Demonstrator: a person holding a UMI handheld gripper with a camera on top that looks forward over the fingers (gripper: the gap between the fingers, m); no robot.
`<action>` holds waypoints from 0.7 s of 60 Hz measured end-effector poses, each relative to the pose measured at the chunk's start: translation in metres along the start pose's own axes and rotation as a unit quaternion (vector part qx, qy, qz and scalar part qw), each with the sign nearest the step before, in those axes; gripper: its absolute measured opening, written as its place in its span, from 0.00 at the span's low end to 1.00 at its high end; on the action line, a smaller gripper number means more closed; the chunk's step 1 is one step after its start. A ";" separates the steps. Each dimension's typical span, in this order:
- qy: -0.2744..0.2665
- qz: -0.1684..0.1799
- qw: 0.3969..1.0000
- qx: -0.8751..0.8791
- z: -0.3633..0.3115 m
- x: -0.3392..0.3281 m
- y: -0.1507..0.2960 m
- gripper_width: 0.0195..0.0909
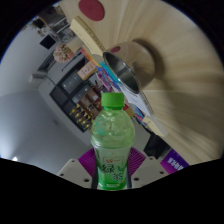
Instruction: Pour water
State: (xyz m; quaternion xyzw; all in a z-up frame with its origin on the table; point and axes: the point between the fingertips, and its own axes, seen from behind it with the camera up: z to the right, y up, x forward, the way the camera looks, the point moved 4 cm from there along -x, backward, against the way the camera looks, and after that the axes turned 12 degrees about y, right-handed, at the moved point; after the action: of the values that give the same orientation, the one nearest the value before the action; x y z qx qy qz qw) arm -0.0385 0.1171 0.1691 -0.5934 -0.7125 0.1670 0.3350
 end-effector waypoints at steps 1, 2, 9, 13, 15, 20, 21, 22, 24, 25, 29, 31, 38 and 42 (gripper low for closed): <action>0.004 0.003 1.000 0.006 -0.002 0.000 0.001 0.27; 0.009 0.007 1.000 0.011 -0.003 -0.001 0.001 0.27; 0.017 0.016 1.000 0.020 -0.010 -0.001 0.005 0.27; 0.003 0.004 1.000 -0.012 -0.012 0.008 0.008 0.27; -0.010 -0.009 0.999 -0.047 -0.013 0.009 0.007 0.27; -0.032 -0.068 0.982 -0.172 -0.028 0.008 -0.015 0.26; -0.035 -0.083 0.975 -0.203 -0.034 0.009 -0.020 0.27; -0.037 -0.100 0.965 -0.238 -0.040 0.010 -0.024 0.27; -0.035 -0.135 0.935 -0.326 -0.054 -0.002 -0.027 0.27; -0.045 -0.133 0.918 -0.372 -0.060 0.008 -0.030 0.27; -0.072 -0.128 0.798 -0.584 -0.094 0.009 -0.007 0.29; -0.084 -0.106 0.723 -0.677 -0.116 0.011 0.011 0.30; -0.136 -0.043 0.488 -0.861 -0.185 0.000 0.102 0.29; -0.165 -0.025 0.436 -0.884 -0.189 -0.033 0.153 0.29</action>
State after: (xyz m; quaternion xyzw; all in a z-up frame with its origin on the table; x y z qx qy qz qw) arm 0.2035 0.0922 0.1983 -0.5091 -0.5288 -0.4677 -0.4923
